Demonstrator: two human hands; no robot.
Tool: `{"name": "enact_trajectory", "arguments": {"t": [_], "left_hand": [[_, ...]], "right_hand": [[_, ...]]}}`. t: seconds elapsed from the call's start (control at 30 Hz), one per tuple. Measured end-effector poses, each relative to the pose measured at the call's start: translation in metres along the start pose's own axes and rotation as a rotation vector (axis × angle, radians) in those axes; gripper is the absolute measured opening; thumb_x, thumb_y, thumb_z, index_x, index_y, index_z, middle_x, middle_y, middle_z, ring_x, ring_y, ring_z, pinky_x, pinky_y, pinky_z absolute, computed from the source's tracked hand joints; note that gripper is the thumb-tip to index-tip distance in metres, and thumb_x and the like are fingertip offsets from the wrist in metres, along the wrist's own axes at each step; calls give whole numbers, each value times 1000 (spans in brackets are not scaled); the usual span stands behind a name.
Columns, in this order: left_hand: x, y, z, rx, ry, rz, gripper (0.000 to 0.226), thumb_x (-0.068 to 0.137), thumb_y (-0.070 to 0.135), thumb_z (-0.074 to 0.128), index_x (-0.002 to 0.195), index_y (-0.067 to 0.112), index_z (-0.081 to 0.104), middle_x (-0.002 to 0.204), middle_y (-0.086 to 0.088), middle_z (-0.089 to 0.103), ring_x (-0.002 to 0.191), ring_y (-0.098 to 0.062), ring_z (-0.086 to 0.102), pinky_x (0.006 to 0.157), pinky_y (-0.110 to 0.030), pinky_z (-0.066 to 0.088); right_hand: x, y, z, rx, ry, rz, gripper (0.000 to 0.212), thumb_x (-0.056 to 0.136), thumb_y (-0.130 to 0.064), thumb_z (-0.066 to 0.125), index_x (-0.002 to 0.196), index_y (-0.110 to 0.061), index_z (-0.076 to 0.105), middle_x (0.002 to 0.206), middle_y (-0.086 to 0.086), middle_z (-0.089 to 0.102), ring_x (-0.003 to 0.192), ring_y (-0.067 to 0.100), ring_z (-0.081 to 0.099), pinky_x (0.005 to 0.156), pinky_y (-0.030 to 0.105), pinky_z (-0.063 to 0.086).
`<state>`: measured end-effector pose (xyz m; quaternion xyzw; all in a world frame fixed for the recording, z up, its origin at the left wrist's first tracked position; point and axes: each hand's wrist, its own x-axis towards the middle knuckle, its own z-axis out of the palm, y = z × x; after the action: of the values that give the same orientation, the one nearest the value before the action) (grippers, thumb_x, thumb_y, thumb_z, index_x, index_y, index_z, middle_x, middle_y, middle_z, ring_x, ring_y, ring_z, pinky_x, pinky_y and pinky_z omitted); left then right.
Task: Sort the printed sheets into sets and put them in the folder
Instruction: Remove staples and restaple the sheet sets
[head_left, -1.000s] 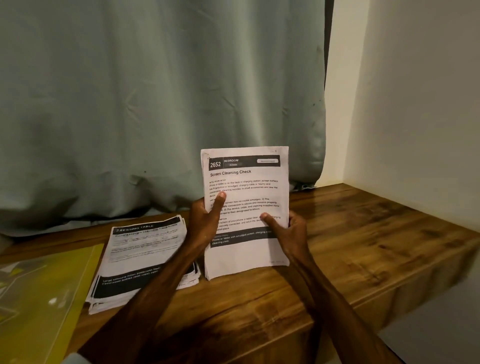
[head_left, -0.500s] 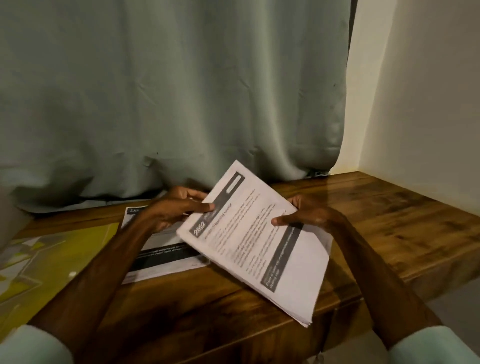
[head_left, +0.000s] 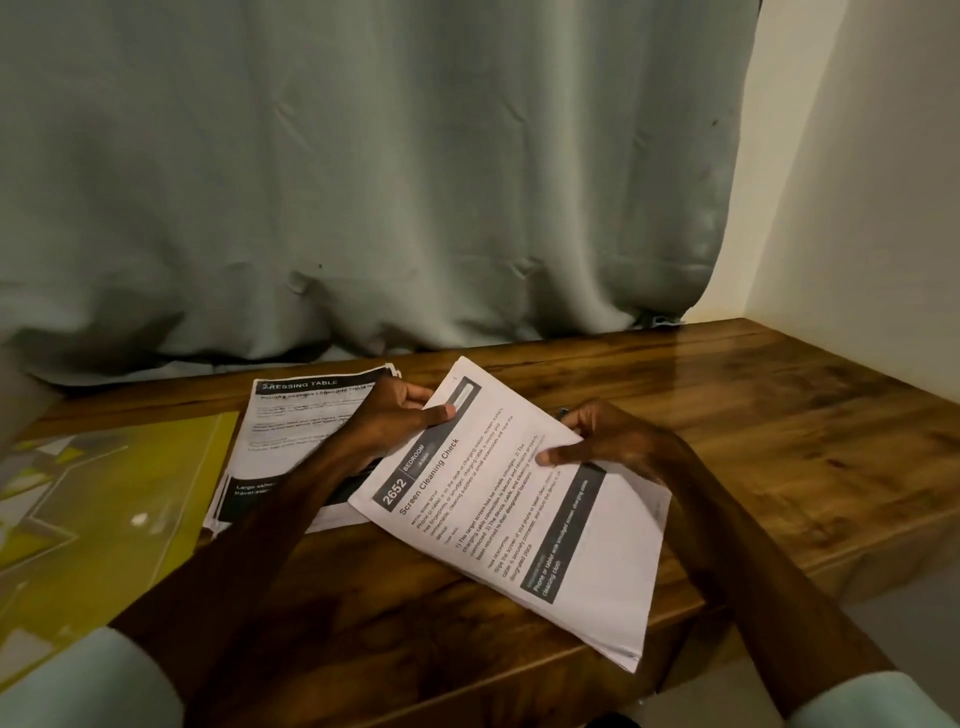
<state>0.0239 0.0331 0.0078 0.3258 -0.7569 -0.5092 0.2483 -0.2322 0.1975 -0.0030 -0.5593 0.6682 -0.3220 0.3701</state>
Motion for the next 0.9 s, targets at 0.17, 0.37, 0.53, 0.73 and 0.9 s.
{"name": "enact_trajectory", "arguments": {"t": [0.17,0.37,0.53,0.73,0.9], "left_hand": [[2,-11,1,-19,11,4,19,91,22,76,108,14,75,88,-1,80,76,-23,78,65,-32,62],[1,-18,1,-38,5,18,21,91,20,75,111,12,75,90,-2,80,77,-24,78,65,-31,62],[-2,-17,3,-53,-3,28,21,92,19,75,111,11,75,88,-2,80,74,-22,77,59,-27,60],[-2,-20,3,-56,-11,45,28,90,21,77,115,9,74,94,-3,80,78,-24,78,67,-33,63],[-4,-21,3,-26,-16,93,29,90,23,76,116,10,74,95,0,80,77,-22,78,64,-30,62]], "right_hand": [[10,9,-30,-278,575,-101,12,83,-24,83,91,-17,76,91,-3,74,92,21,71,82,33,59],[26,40,-30,-655,363,141,38,83,-54,76,98,-19,76,94,1,73,81,16,64,74,35,56],[26,33,-20,-585,420,81,21,93,-29,73,99,-9,75,94,7,73,79,16,64,64,26,49],[19,0,-5,516,379,-157,25,103,-24,57,121,-11,67,107,8,76,93,17,71,83,30,58],[39,-25,1,796,238,-171,46,101,-36,57,134,-4,62,106,10,68,87,15,65,69,28,56]]}}
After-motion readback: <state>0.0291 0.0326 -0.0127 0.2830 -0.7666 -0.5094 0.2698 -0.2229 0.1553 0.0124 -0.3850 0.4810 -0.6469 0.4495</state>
